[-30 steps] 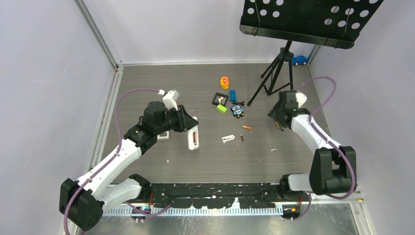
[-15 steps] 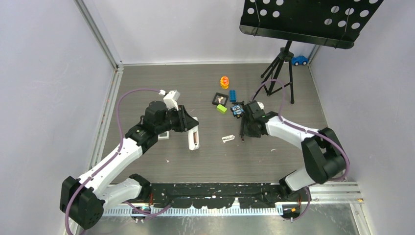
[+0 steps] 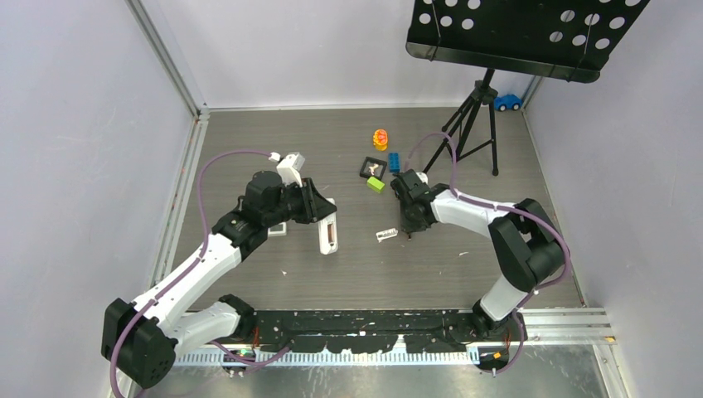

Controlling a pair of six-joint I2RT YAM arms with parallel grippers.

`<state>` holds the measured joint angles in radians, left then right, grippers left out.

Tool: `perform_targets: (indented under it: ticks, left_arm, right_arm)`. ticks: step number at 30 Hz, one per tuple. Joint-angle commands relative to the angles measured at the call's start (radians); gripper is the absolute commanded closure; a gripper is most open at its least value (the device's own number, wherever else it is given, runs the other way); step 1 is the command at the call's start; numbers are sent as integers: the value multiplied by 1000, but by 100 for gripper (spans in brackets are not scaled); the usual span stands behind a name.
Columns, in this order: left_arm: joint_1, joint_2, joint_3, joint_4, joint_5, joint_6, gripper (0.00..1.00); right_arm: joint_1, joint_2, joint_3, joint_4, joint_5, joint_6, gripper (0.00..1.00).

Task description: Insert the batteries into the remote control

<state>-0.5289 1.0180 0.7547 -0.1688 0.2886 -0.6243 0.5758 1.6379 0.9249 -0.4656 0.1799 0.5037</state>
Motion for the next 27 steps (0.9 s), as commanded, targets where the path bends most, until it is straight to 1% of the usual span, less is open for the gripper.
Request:
perform_targets:
  ticks: [1, 2, 3, 6, 9, 12, 14, 16, 19, 22, 24, 27]
  left_arm:
    - [1, -17, 19, 51, 5, -5, 100]
    - [1, -21, 17, 53, 2, -6, 100]
    - [1, -28, 10, 59, -2, -9, 100]
    - [1, -52, -10, 97, -11, -22, 100]
    - [1, -75, -31, 146, -9, -40, 100]
    - [1, -91, -52, 207, 0, -62, 100]
    - [1, -93, -69, 260, 22, -83, 100]
    - [1, -86, -89, 336, 55, -113, 100]
    - [3, -59, -119, 473, 113, -152, 100]
    - [11, -12, -143, 632, 178, -204, 100]
    - [17, 24, -141, 714, 209, -237, 100]
    - [24, 73, -118, 747, 233, -296, 100]
  right_arm:
    - [20, 26, 50, -38, 55, -12, 83]
    - [22, 36, 57, -48, 63, -11, 89]
    - [22, 43, 63, -57, 75, -7, 92]
    - [25, 22, 61, -51, 106, 12, 96]
    - [36, -55, 44, -7, 112, 20, 98]
    - [66, -209, 10, 63, 111, 20, 98]
    - [84, -312, -16, 133, 70, 27, 98]
    - [106, -414, -43, 229, 25, 38, 98]
    - [146, -531, -64, 328, -40, 49, 98]
    - [197, -611, -83, 429, -98, 52, 98]
    - [229, -640, -85, 466, -133, 50, 98]
    - [282, -656, -86, 524, -134, 35, 98]
